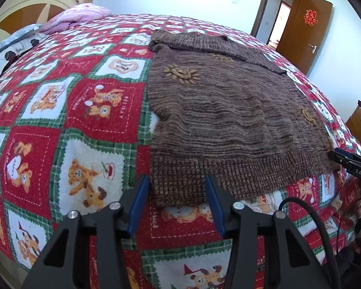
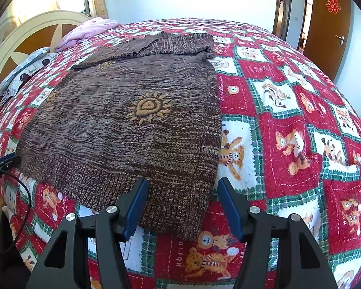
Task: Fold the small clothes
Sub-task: 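Move the left gripper to the sweater hem edge and lower it, then grasp the sweater hem with both grippers and lift it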
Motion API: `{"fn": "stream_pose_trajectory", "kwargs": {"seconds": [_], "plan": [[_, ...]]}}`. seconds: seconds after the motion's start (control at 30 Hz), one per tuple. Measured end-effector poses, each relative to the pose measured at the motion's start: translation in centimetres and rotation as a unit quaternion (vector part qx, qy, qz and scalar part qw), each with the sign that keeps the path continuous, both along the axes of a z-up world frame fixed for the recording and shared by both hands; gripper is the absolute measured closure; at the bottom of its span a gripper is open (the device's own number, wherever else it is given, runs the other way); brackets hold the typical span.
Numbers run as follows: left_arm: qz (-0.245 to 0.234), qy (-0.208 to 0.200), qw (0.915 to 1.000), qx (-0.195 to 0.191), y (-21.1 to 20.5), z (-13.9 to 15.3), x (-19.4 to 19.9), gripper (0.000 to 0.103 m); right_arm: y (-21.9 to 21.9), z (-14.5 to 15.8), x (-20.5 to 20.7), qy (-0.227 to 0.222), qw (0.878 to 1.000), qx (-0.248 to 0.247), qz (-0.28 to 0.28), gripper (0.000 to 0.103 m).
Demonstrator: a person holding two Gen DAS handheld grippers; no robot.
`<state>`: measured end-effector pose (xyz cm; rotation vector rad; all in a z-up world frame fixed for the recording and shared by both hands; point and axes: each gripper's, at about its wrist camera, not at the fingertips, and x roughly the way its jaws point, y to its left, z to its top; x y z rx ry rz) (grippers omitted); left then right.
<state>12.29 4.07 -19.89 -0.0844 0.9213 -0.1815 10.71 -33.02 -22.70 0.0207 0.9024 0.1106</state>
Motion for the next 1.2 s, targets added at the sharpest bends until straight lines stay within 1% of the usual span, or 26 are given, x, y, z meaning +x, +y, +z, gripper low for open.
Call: {"fn": "stream_pose_trajectory", "kwargs": {"seconds": [0.03, 0.07, 0.1, 0.13, 0.17, 0.2, 0.3, 0.4, 0.43, 0.47, 0.5, 0.53, 0.67, 0.73, 0.8, 0.87, 0.93, 1.0, 1.03, 1.1, 1.13, 1.17, 1.2], "plan": [[-0.009, 0.002, 1.0, 0.0, -0.1, -0.3, 0.1, 0.055, 0.0, -0.1, 0.0, 0.001, 1.0, -0.001, 0.001, 0.042], [-0.011, 0.0, 0.9999, 0.009, -0.2, -0.6, 0.2, 0.064, 0.0, -0.1, 0.1, 0.0, 1.0, -0.002, 0.001, 0.042], [-0.007, -0.004, 0.9998, 0.018, -0.3, -0.7, 0.1, 0.07, 0.0, -0.1, 0.0, -0.001, 1.0, -0.002, 0.001, 0.042], [-0.007, -0.013, 0.9996, 0.022, -0.3, -0.5, -0.2, 0.084, 0.0, 0.0, 0.0, -0.002, 1.0, -0.001, 0.0, 0.042], [-0.013, -0.016, 0.9996, 0.016, -0.3, -0.4, -0.3, 0.095, -0.1, 0.1, -0.1, -0.004, 1.0, -0.001, -0.001, 0.042], [-0.018, -0.021, 0.9996, 0.012, -0.4, 0.1, -0.4, 0.095, -0.2, 0.1, -0.1, -0.005, 1.0, 0.0, -0.002, 0.042], [-0.017, -0.041, 0.9989, 0.018, -0.7, 0.8, -0.8, 0.095, -0.4, 0.2, -0.1, -0.004, 1.0, 0.002, -0.004, 0.042], [-0.019, -0.037, 0.9987, 0.028, -1.0, 0.3, -0.6, 0.095, -0.7, 0.8, -0.2, -0.004, 1.0, 0.0, -0.007, 0.042], [-0.018, -0.031, 0.9989, 0.029, -0.9, -0.1, -0.4, 0.093, -0.8, 1.0, -0.1, -0.003, 1.0, -0.001, -0.009, 0.042], [-0.014, -0.027, 0.9991, 0.029, -0.9, -0.4, -0.2, 0.09, -1.1, 1.3, -0.1, -0.001, 1.0, -0.001, -0.013, 0.042], [-0.012, -0.026, 0.9992, 0.026, -0.8, -0.5, -0.1, 0.09, -1.5, 1.6, -0.2, 0.0, 1.0, 0.003, -0.018, 0.042], [-0.01, -0.03, 0.9992, 0.024, -0.8, -0.4, 0.0, 0.09, -1.9, 1.9, -0.2, 0.002, 1.0, 0.012, -0.023, 0.042], [-0.014, -0.029, 0.9992, 0.021, -1.1, -0.5, 0.2, 0.078, -3.2, 2.6, -0.6, 0.012, 0.998, 0.047, -0.031, 0.042], [-0.018, -0.03, 0.9992, 0.018, -1.2, -0.5, 0.2, 0.076, -3.3, 2.4, -0.8, 0.016, 0.998, 0.058, -0.028, 0.041], [-0.02, -0.032, 0.9992, 0.014, -1.2, -0.4, 0.1, 0.077, -3.0, 1.9, -0.8, 0.025, 0.998, 0.06, -0.023, 0.041], [-0.02, -0.033, 0.9992, 0.006, -0.8, -0.4, 0.1, 0.094, -2.5, 1.2, -0.7, 0.038, 0.997, 0.067, -0.012, 0.041], [-0.023, -0.031, 0.9992, -0.006, -0.4, -0.3, 0.2, 0.094, -2.0, 0.7, -0.7, 0.046, 0.997, 0.07, -0.003, 0.041], [-0.024, -0.033, 0.9991, -0.013, -0.3, -0.2, 0.1, 0.095, -1.5, 0.6, -0.9, 0.043, 0.998, 0.054, -0.002, 0.041], [-0.025, -0.034, 0.999, -0.016, -0.3, -0.1, 0.0, 0.095, -1.4, 0.6, -0.9, 0.044, 0.998, 0.052, -0.003, 0.043], [-0.027, -0.036, 0.9987, -0.024, -0.2, 0.1, 0.0, 0.096, -1.6, 0.6, -1.0, 0.049, 0.997, 0.055, -0.006, 0.062], [-0.027, -0.038, 0.9983, -0.035, 0.0, 0.4, -0.1, 0.096, -1.6, 0.7, -1.1, 0.052, 0.997, 0.064, 0.001, 0.086], [-0.027, -0.04, 0.9976, -0.051, 0.2, 0.7, -0.1, 0.096, -1.8, 0.6, -1.1, 0.055, 0.995, 0.077, 0.006, 0.094], [-0.029, -0.043, 0.9966, -0.064, 0.3, 1.2, -0.2, 0.096, -2.1, 0.7, -1.1, 0.053, 0.994, 0.094, 0.005, 0.095]]}}
